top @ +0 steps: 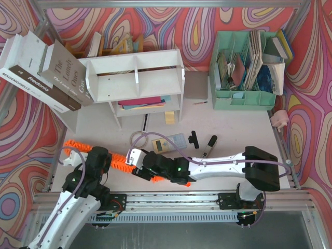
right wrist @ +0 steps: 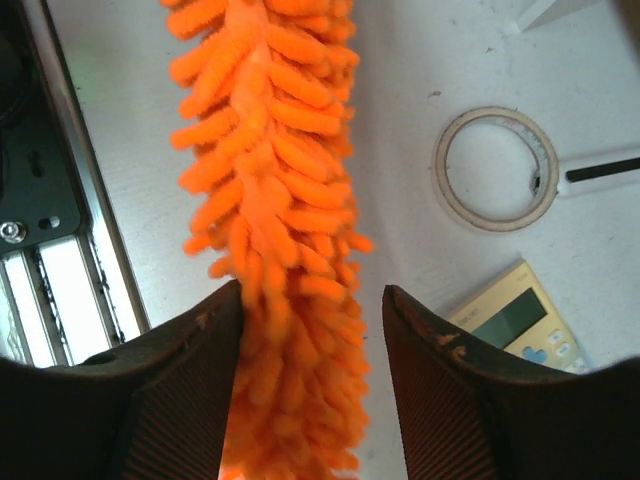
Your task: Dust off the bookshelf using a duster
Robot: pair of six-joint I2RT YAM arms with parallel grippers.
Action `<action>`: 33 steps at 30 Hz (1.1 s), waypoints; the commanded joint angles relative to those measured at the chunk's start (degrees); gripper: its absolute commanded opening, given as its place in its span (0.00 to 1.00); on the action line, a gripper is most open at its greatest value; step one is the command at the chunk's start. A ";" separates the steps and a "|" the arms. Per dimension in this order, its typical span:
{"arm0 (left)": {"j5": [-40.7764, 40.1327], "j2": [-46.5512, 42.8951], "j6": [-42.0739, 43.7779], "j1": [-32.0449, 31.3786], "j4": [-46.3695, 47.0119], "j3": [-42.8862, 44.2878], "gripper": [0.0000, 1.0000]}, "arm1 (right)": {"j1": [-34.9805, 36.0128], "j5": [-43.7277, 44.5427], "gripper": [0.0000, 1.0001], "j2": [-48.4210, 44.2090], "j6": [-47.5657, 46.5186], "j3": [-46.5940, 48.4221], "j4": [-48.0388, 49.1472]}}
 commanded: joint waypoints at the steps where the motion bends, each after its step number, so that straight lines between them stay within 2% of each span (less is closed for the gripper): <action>1: -6.61 -4.21 -0.42 0.30 -7.06 2.20 0.00 | -0.22 -1.66 0.59 -4.27 -0.15 0.77 -2.25; 4: -8.60 -4.68 0.43 0.36 -8.68 6.33 0.00 | -0.19 -1.45 0.70 -7.08 -0.56 -1.38 -1.71; 8: -10.87 -3.37 4.25 0.37 -10.09 10.78 0.00 | -0.22 -1.79 0.98 -10.15 -1.02 -2.93 -4.44; 14: -14.53 -1.90 7.27 0.37 -13.08 17.01 0.00 | -0.18 -1.37 0.99 -15.43 0.36 -8.70 -4.05; 21: -15.96 -1.56 8.25 0.32 -13.49 20.23 0.00 | -0.28 -2.72 0.99 -22.68 -1.36 -19.14 5.47; 27: -13.80 -0.66 8.89 0.30 -12.13 23.06 0.00 | -0.26 -3.73 0.99 -23.42 -2.83 -22.41 9.94; 33: -11.28 0.95 9.92 0.31 -11.85 25.61 0.00 | -0.42 -3.52 0.99 -19.21 -3.41 -19.58 8.94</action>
